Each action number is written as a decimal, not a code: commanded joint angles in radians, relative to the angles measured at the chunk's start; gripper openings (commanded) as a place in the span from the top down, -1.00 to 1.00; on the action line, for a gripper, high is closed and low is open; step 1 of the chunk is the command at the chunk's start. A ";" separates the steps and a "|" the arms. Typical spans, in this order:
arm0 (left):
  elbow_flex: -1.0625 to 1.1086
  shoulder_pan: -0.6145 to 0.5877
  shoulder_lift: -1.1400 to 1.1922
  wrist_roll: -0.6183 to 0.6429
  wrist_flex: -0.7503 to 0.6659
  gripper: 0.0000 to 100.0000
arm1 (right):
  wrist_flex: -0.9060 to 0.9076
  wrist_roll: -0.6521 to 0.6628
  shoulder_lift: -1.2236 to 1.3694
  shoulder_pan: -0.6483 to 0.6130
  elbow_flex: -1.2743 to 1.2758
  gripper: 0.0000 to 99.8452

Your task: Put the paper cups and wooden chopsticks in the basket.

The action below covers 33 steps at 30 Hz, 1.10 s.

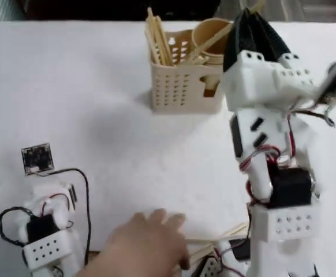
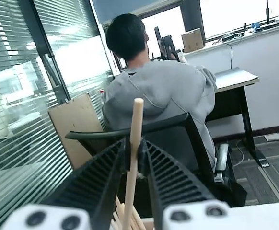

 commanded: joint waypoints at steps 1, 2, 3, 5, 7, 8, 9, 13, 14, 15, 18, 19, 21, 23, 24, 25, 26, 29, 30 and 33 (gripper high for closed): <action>-0.009 0.012 -0.012 -0.005 -0.015 0.72 | -0.059 -0.008 0.042 0.015 -0.011 0.97; -0.009 0.012 -0.012 -0.005 -0.015 0.72 | -0.058 -0.008 0.054 0.015 -0.011 0.97; -0.009 0.012 -0.012 -0.005 -0.015 0.72 | -0.058 -0.008 0.065 0.015 -0.009 0.97; -0.009 0.012 -0.012 -0.005 -0.015 0.72 | -0.058 -0.008 0.081 0.015 -0.008 0.97; -0.009 0.012 -0.012 -0.005 -0.015 0.72 | -0.058 -0.008 0.090 0.015 -0.008 0.97; -0.009 0.012 -0.012 -0.005 -0.015 0.72 | -0.058 -0.008 0.091 0.015 -0.008 0.97; -0.009 0.012 -0.012 -0.005 -0.015 0.72 | -0.058 -0.009 0.091 0.015 -0.008 0.97; -0.009 0.012 -0.012 -0.005 -0.015 0.72 | -0.056 -0.049 0.087 0.016 -0.008 0.97; -0.009 0.012 -0.012 -0.005 -0.015 0.72 | -0.054 -0.049 0.087 0.016 -0.008 0.97; -0.009 0.012 -0.012 -0.005 -0.015 0.72 | -0.048 -0.049 0.085 0.016 -0.008 0.97; -0.009 0.012 -0.012 -0.003 -0.015 0.72 | -0.035 -0.049 0.090 0.016 -0.008 0.97; -0.009 0.012 -0.012 -0.003 -0.015 0.72 | -0.036 -0.049 0.093 0.016 -0.008 0.97; -0.009 0.012 -0.012 -0.003 -0.015 0.72 | -0.044 -0.049 0.094 0.013 -0.009 0.97; -0.009 0.012 -0.012 -0.003 -0.015 0.72 | -0.061 -0.048 0.094 0.010 -0.014 0.97; -0.009 0.012 -0.012 -0.003 -0.015 0.72 | -0.084 -0.048 0.096 0.010 -0.014 0.97; -0.009 0.012 -0.012 -0.003 -0.015 0.72 | -0.108 -0.043 0.097 0.010 -0.014 0.97; -0.009 0.012 -0.012 -0.003 -0.015 0.72 | -0.133 -0.025 0.108 0.010 -0.014 0.97; -0.009 0.012 -0.012 -0.003 -0.015 0.72 | -0.222 0.038 0.171 0.002 -0.021 0.97; -0.009 0.012 -0.012 -0.003 -0.015 0.72 | -0.240 0.054 0.197 -0.008 -0.031 0.97; -0.009 0.012 -0.012 -0.003 -0.015 0.72 | -0.252 0.106 0.291 -0.027 -0.081 0.97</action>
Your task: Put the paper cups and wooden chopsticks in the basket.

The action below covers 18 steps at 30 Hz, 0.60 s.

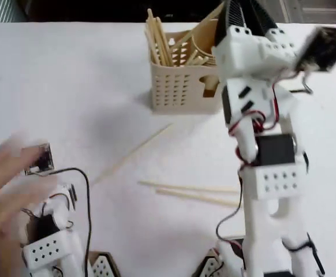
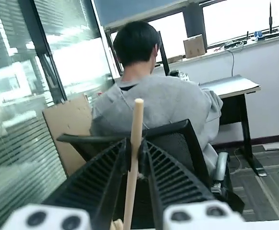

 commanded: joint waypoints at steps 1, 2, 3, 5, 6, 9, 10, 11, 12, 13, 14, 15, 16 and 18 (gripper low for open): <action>-0.009 0.010 -0.012 -0.003 -0.015 0.72 | -0.035 0.061 0.090 -0.030 -0.094 0.97; -0.009 0.010 -0.012 -0.003 -0.015 0.72 | -0.035 0.072 0.124 -0.031 -0.115 0.97; -0.009 0.010 -0.012 -0.003 -0.015 0.72 | -0.035 0.081 0.157 -0.030 -0.138 0.97; -0.009 0.010 -0.012 -0.003 -0.015 0.72 | -0.031 0.100 0.216 -0.025 -0.181 0.97; -0.009 0.010 -0.012 -0.003 -0.015 0.72 | -0.030 0.112 0.239 -0.025 -0.193 0.97; -0.009 0.010 -0.012 -0.003 -0.015 0.72 | -0.028 0.157 0.282 -0.031 -0.204 0.96; -0.009 0.010 -0.012 -0.003 -0.015 0.72 | -0.028 0.166 0.286 -0.031 -0.203 0.96; -0.009 0.010 -0.012 -0.003 -0.015 0.72 | -0.025 0.173 0.292 -0.031 -0.203 0.95; -0.009 0.010 -0.012 -0.003 -0.015 0.72 | -0.007 0.180 0.292 -0.031 -0.203 0.91; -0.009 0.010 -0.012 -0.003 -0.015 0.72 | 0.016 0.180 0.292 -0.031 -0.204 0.84; -0.009 0.010 -0.012 -0.003 -0.015 0.72 | 0.044 0.175 0.286 -0.031 -0.207 0.76; -0.009 0.010 -0.012 -0.003 -0.015 0.72 | 0.070 0.175 0.285 -0.031 -0.209 0.69; -0.009 0.010 -0.012 -0.003 -0.015 0.72 | 0.096 0.175 0.278 -0.031 -0.212 0.62; -0.009 0.010 -0.012 -0.003 -0.015 0.72 | 0.162 0.175 0.249 -0.031 -0.222 0.58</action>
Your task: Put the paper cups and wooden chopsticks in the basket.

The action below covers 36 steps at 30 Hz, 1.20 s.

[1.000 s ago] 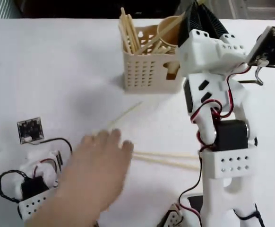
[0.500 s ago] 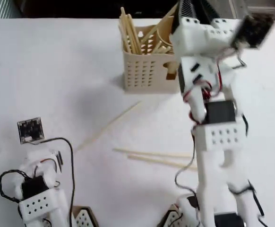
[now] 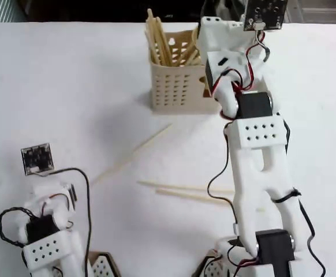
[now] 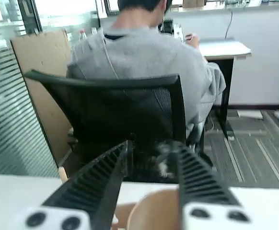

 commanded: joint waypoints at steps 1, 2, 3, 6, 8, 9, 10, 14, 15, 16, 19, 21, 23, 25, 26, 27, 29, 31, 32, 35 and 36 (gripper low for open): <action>-0.009 0.010 -0.012 -0.003 -0.015 0.72 | 0.108 0.012 -0.070 -0.013 -0.063 0.59; -0.009 0.010 -0.012 -0.003 -0.015 0.72 | 0.145 0.012 -0.094 -0.015 -0.064 0.61; -0.009 0.010 -0.012 -0.003 -0.015 0.72 | 0.185 0.012 -0.127 -0.015 -0.064 0.64; -0.009 0.010 -0.012 -0.003 -0.015 0.72 | 0.331 0.025 -0.236 -0.036 -0.063 0.70; -0.009 0.010 -0.012 -0.003 -0.015 0.72 | 0.443 0.103 -0.308 -0.067 -0.060 0.72; -0.009 0.010 -0.012 -0.003 -0.015 0.72 | 0.501 0.146 -0.341 -0.088 -0.057 0.73; -0.009 0.010 -0.012 -0.003 -0.015 0.72 | 0.570 0.180 -0.366 -0.108 -0.057 0.73; -0.009 0.010 -0.012 -0.002 -0.015 0.72 | 0.829 0.272 -0.420 -0.179 -0.055 0.73; -0.009 0.010 -0.012 0.000 -0.015 0.72 | 0.889 0.282 -0.421 -0.189 -0.055 0.73; -0.009 0.010 -0.012 0.000 -0.015 0.72 | 0.940 0.292 -0.421 -0.199 -0.055 0.73; -0.009 0.010 -0.012 0.000 -0.015 0.72 | 1.066 0.339 -0.421 -0.217 -0.018 0.73; -0.009 0.010 -0.012 0.000 -0.015 0.72 | 1.135 0.402 -0.424 -0.234 0.032 0.73; -0.009 0.010 -0.012 0.000 -0.015 0.72 | 1.187 0.453 -0.423 -0.249 0.098 0.73; -0.009 0.010 -0.012 0.000 -0.015 0.72 | 1.211 0.496 -0.423 -0.262 0.183 0.73; -0.009 0.010 -0.012 0.000 -0.015 0.72 | 1.211 0.519 -0.423 -0.265 0.232 0.73; -0.009 0.010 -0.012 0.000 -0.015 0.72 | 1.205 0.542 -0.421 -0.265 0.282 0.73; -0.009 0.010 -0.012 0.000 -0.015 0.72 | 1.182 0.598 -0.421 -0.271 0.390 0.72; -0.009 0.010 -0.012 0.000 -0.015 0.72 | 1.139 0.652 -0.421 -0.286 0.508 0.72; -0.009 0.010 -0.012 0.000 -0.015 0.72 | 1.110 0.671 -0.421 -0.295 0.568 0.70; -0.009 0.010 -0.012 0.000 -0.015 0.72 | 1.006 0.689 -0.420 -0.320 0.729 0.54; -0.009 0.010 -0.012 0.000 -0.015 0.72 | 0.972 0.690 -0.420 -0.325 0.770 0.49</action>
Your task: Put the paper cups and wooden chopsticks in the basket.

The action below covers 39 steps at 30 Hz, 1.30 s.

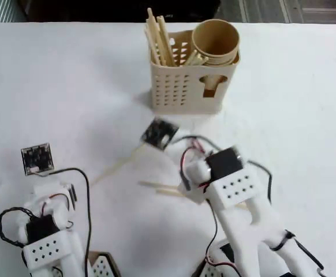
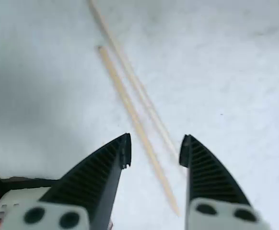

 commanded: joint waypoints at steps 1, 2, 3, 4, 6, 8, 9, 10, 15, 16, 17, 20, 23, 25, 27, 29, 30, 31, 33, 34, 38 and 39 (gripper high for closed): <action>-0.009 0.010 -0.012 0.000 -0.015 0.72 | -0.116 0.021 -0.018 -0.024 0.138 0.44; -0.009 0.010 -0.012 0.000 -0.015 0.72 | -0.143 0.023 -0.018 -0.025 0.164 0.42; -0.009 0.010 -0.012 0.000 -0.015 0.72 | -0.166 0.023 -0.018 -0.025 0.183 0.42; -0.009 0.010 -0.012 0.000 -0.015 0.72 | -0.186 0.025 -0.016 -0.025 0.196 0.43; -0.009 0.010 -0.012 0.000 -0.015 0.72 | -0.205 0.025 -0.004 -0.025 0.210 0.44; -0.009 0.010 -0.012 0.000 -0.015 0.72 | -0.206 0.025 0.042 -0.035 0.210 0.44; -0.009 0.010 -0.012 0.000 -0.015 0.72 | -0.208 0.025 0.074 -0.048 0.210 0.44; -0.009 0.010 -0.012 0.000 -0.015 0.72 | -0.209 0.025 0.111 -0.061 0.209 0.44; -0.009 0.010 -0.012 0.000 -0.015 0.72 | -0.329 0.017 0.298 -0.084 0.184 0.45; -0.009 0.010 -0.012 0.000 -0.015 0.72 | -0.343 0.017 0.331 -0.082 0.170 0.45; -0.009 0.010 -0.012 0.000 -0.015 0.72 | -0.352 0.018 0.363 -0.079 0.158 0.45; -0.009 0.010 -0.012 0.000 -0.015 0.72 | -0.372 0.023 0.455 -0.061 0.114 0.45; -0.009 0.010 -0.012 0.000 -0.015 0.72 | -0.397 0.023 0.544 -0.028 0.078 0.45; -0.009 0.010 -0.012 0.000 -0.015 0.72 | -0.423 0.023 0.602 -0.015 0.064 0.52; -0.009 0.010 -0.012 0.000 -0.015 0.72 | -0.463 0.023 0.653 -0.012 0.061 0.67; -0.009 0.010 -0.012 0.000 -0.015 0.72 | -0.479 0.025 0.673 -0.013 0.057 0.81; -0.009 0.010 -0.012 0.000 -0.015 0.72 | -0.479 0.025 0.671 -0.018 0.054 0.88; -0.009 0.010 -0.012 0.000 -0.015 0.72 | -0.479 0.025 0.670 -0.021 0.054 0.93; -0.009 0.010 -0.012 0.000 -0.015 0.72 | -0.481 0.028 0.668 -0.021 0.054 0.97; -0.009 0.010 -0.012 0.000 -0.015 0.72 | -0.481 0.043 0.668 -0.021 0.054 0.96; -0.009 0.010 -0.012 0.000 -0.015 0.72 | -0.498 0.074 0.664 -0.010 0.048 0.97; -0.009 0.010 -0.012 0.000 -0.015 0.72 | -0.503 0.074 0.662 -0.008 0.046 0.97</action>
